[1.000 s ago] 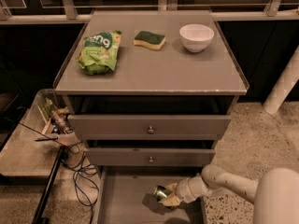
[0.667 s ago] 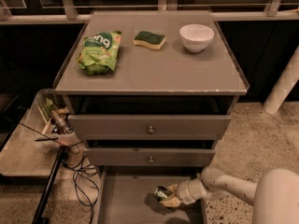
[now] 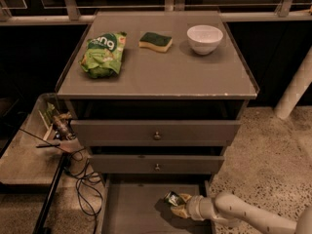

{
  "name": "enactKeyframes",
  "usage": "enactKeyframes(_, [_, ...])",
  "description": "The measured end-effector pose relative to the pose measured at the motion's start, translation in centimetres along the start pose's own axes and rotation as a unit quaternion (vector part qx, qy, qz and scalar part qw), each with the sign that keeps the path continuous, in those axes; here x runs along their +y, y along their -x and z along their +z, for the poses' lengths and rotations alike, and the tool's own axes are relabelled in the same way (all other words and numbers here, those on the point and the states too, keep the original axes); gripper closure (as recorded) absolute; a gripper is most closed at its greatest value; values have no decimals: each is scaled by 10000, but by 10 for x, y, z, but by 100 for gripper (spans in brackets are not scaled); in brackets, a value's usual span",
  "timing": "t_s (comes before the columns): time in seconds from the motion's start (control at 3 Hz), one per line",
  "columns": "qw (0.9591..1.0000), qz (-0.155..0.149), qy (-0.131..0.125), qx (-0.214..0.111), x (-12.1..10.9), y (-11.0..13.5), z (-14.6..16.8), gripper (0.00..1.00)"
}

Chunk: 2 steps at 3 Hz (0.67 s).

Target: Place green can into bottom drawer

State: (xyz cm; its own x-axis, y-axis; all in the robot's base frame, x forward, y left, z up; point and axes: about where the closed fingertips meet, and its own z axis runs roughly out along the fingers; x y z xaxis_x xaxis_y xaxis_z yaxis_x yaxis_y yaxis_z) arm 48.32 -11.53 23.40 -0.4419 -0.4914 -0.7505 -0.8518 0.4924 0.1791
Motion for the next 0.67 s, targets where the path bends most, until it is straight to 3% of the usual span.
enactKeyframes(0.33, [9984, -64, -499, -241, -15, -5, 4, 100])
enactKeyframes(0.67, [9984, -108, -464, -297, -23, -9, 15, 100])
